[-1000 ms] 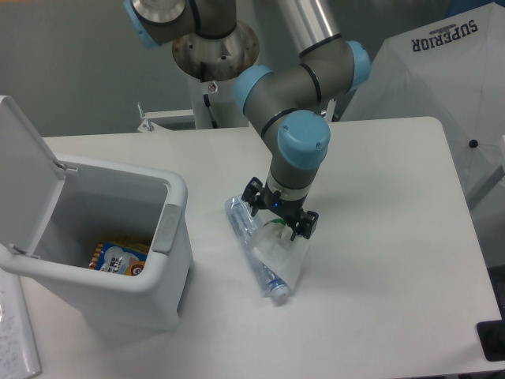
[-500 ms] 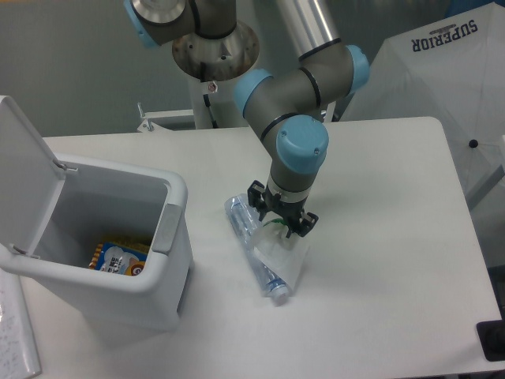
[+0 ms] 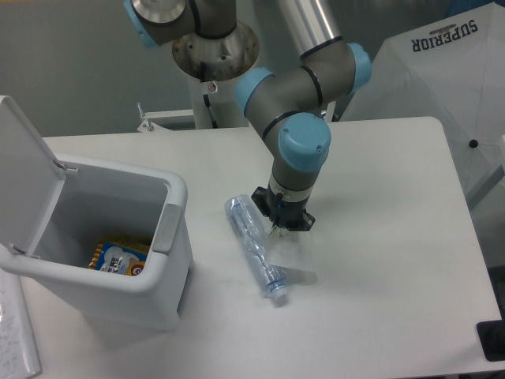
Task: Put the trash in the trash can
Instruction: 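Close the gripper on the clear plastic bag beside the bottle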
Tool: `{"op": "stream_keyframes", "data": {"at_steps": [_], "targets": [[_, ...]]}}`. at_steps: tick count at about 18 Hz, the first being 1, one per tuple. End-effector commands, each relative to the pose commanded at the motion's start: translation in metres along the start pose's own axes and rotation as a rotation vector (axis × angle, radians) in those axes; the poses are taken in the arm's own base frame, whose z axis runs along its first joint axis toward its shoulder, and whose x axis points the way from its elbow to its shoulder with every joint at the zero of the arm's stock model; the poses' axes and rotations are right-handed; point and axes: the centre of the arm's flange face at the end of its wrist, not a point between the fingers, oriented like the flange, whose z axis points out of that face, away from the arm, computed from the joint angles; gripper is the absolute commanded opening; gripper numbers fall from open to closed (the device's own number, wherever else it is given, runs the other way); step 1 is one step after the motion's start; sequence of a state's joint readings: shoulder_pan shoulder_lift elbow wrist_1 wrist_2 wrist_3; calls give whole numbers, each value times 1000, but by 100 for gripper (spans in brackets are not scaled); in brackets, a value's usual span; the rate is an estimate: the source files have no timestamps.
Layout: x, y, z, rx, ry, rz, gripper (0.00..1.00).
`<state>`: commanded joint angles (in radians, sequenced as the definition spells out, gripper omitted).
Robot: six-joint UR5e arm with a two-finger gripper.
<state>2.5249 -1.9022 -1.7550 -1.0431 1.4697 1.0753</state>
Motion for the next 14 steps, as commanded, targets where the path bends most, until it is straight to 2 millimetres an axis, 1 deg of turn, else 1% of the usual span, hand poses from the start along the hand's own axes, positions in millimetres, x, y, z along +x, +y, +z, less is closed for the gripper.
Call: {"op": "stream_keyframes", "data": {"at_steps": [2,4,5,6,7,8,11,14], "targets": [[-5,-7,-16,46,-14,1,0],[-11,-11,-42,115,-30,-7,0],[-13,-14,-50,148,-29,-12,0],[-14,-18,-63,183,-36,-23,0],[-16,-18,-72,210,-38,-47,0],[-15,-21,-83,239,-43,-70,0],[-8,-31,-127,352,-54,-124,0],[0,-38,-172,443,-68,-183,0]]}}
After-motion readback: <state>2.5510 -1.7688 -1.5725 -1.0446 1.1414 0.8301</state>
